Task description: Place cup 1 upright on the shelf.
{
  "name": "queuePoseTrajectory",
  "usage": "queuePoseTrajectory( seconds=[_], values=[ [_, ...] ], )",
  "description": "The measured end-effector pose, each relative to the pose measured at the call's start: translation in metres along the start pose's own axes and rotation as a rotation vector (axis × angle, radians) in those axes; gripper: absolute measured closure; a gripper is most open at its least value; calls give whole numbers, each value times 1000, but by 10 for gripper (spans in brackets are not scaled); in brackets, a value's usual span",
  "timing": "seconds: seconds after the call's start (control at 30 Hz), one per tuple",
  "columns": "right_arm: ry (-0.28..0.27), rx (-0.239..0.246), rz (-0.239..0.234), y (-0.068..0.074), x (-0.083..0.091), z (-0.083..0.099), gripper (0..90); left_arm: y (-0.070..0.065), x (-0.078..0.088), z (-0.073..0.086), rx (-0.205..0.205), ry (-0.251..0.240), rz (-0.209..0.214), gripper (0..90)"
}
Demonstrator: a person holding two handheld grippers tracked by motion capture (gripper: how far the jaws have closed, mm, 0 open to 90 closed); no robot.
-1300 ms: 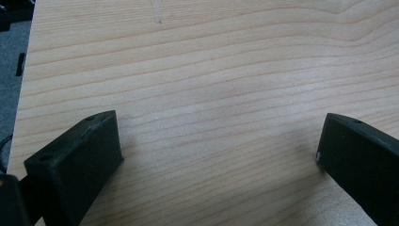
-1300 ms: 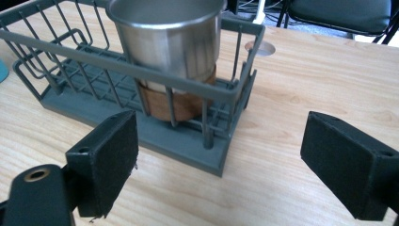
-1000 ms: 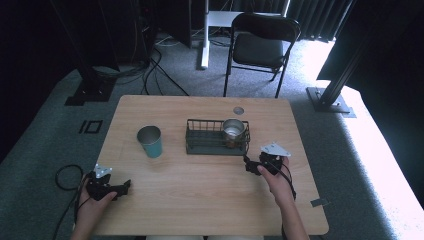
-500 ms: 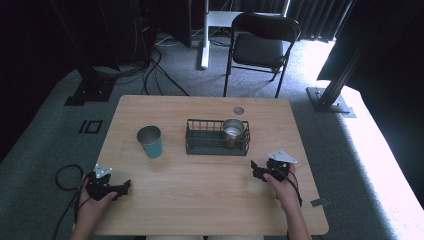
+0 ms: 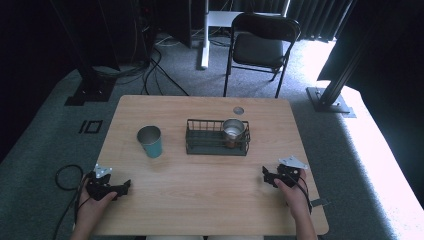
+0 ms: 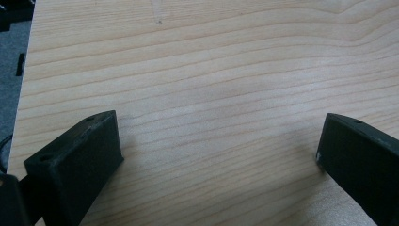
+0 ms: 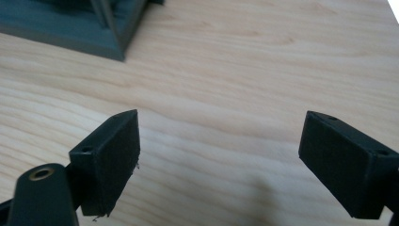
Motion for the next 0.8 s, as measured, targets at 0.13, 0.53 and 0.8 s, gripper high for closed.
queuePoseTrajectory(
  seconds=[0.13, 0.53, 0.8],
  values=[
    [24, -19, 9, -8, 0, 9, 127, 0, 0, 0, 0, 0, 0, 10],
    [51, -13, -9, -20, 10, 27, 128, 0, 0, 0, 0, 0, 0, 10],
    [77, 18, -43, -22, 17, 40, 128, 0, 0, 0, 0, 0, 0, 10]
  ],
)
Point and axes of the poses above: each handheld gripper's, and its own axes: x roughly backward along the jaws, z roughly out of its underside, y roughly to its left, the point moved 6 cm from there along -x, roughly forward along the jaws, and after that the axes turned 12 degrees about z, right-handed, at the moved point
